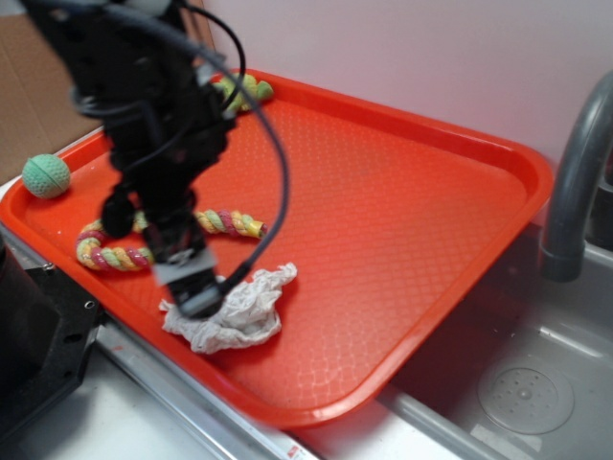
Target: Grab the white paper.
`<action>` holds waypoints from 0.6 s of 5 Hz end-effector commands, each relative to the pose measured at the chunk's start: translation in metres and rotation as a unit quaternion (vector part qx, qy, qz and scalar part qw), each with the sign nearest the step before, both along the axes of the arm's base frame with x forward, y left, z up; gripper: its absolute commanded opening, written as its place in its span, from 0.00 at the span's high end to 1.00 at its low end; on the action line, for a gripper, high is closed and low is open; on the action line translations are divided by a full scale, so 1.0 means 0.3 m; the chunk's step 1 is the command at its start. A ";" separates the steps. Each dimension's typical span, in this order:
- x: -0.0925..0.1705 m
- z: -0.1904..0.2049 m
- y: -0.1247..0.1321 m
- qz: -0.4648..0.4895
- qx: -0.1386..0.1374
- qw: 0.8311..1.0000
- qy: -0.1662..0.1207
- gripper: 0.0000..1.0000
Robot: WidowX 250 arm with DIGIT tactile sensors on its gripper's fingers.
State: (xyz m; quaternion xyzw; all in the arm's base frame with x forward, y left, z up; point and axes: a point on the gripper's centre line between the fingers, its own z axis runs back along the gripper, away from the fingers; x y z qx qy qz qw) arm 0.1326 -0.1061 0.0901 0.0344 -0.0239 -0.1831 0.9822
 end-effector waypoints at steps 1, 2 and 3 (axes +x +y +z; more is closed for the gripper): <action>0.046 -0.105 0.022 -0.037 -0.053 0.998 0.016 0.00; 0.019 -0.132 0.010 -0.042 -0.085 0.995 0.044 0.00; -0.023 -0.161 0.003 -0.060 -0.061 0.993 0.082 0.00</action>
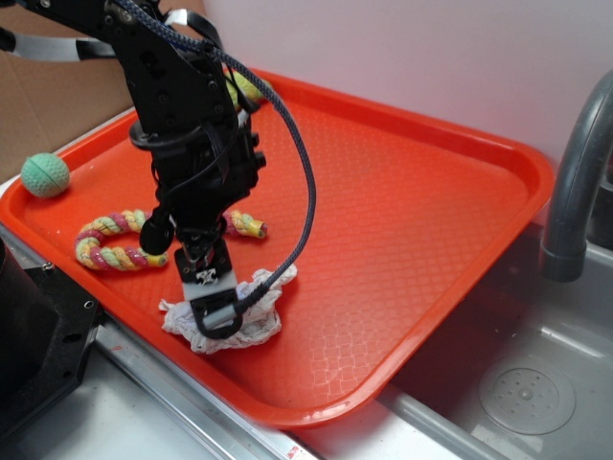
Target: Grab the white paper.
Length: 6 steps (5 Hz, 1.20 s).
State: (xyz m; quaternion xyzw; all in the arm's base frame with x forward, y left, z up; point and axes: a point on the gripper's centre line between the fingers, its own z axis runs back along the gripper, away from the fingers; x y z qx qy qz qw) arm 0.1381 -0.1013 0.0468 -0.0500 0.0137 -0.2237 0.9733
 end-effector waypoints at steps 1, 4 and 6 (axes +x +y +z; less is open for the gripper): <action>-0.086 -0.044 0.002 -0.011 0.037 0.997 0.060 0.00; 0.037 -0.035 0.024 -0.109 -0.009 0.993 0.043 0.00; 0.037 -0.035 0.024 -0.109 -0.009 0.993 0.043 0.00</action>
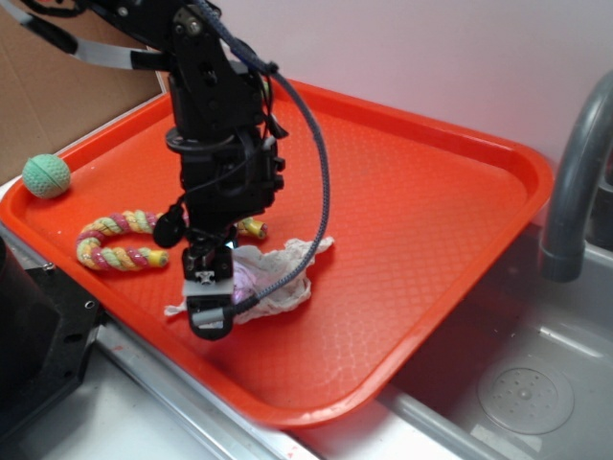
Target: Grab the white paper.
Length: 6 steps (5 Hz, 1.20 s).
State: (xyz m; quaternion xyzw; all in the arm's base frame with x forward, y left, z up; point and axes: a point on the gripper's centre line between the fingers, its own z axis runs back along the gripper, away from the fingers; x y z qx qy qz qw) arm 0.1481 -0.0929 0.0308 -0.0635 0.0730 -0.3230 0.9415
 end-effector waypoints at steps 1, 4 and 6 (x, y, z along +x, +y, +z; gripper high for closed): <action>0.004 0.018 -0.004 -0.002 -0.008 1.000 -0.012 0.00; 0.069 -0.061 -0.067 -0.021 -0.013 0.997 -0.073 1.00; 0.066 -0.028 -0.050 -0.034 -0.011 0.998 -0.056 1.00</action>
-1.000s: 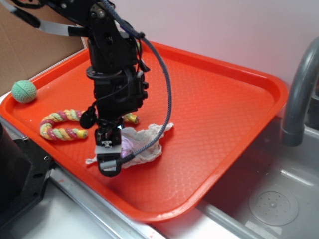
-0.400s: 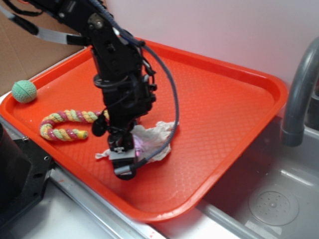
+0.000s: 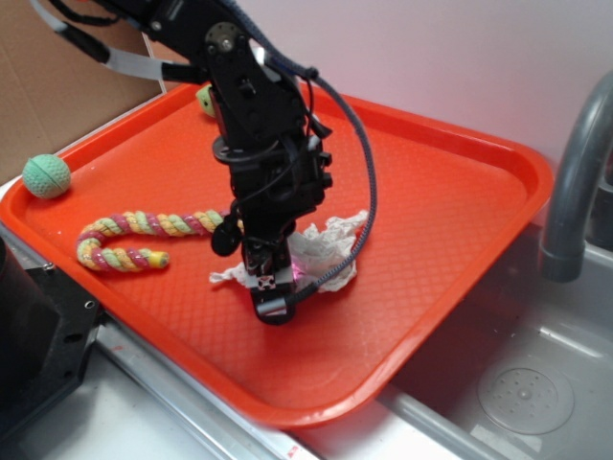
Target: Grab the white paper.
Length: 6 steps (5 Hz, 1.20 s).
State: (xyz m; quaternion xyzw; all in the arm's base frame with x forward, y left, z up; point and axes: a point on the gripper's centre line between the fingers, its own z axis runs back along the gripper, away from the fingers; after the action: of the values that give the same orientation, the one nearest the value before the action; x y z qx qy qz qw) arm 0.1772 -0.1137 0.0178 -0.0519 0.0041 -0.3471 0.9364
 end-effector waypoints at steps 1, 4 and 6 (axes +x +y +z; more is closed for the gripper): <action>-0.061 0.125 0.086 0.021 0.011 1.000 -0.014 1.00; -0.070 0.440 0.384 0.286 0.003 0.957 -0.038 1.00; 0.019 0.570 0.355 0.302 0.004 0.950 -0.076 1.00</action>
State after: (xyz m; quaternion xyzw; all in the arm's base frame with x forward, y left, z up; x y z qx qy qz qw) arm 0.1888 -0.0007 0.1793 -0.0234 -0.0592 -0.0477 0.9968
